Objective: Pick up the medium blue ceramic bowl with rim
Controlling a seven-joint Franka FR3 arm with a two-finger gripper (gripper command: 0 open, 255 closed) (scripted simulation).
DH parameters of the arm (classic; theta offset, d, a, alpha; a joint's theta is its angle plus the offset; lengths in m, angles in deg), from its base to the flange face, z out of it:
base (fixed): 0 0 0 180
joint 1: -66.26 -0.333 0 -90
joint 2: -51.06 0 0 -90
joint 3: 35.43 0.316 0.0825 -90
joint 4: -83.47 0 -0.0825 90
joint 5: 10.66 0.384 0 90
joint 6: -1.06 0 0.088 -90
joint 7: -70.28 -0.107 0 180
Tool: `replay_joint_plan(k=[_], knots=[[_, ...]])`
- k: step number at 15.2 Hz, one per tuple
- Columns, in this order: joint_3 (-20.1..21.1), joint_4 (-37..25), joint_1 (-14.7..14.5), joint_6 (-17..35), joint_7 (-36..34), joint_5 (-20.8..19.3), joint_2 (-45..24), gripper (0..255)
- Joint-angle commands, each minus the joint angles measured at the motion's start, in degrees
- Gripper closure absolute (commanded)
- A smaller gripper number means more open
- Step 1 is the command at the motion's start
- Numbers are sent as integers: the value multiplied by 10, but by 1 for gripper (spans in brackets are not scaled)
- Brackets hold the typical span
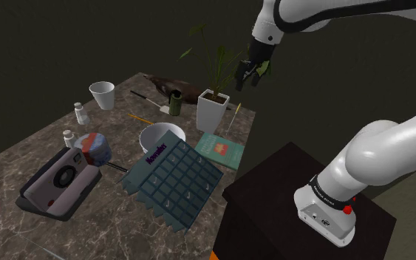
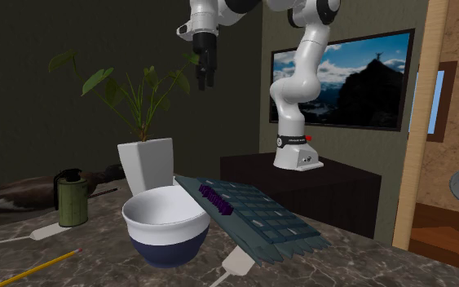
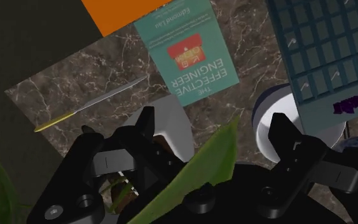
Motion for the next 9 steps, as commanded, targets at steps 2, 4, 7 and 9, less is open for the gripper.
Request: replay_joint_plan(k=[2,4,7,9], knots=[[7,7,-7,62,5,12,-50,0],[12,3,-12,99,8,19,-87,0],[20,-10,-20,151,13,29,-146,0],[25,-22,-25,183,16,34,-187,0]])
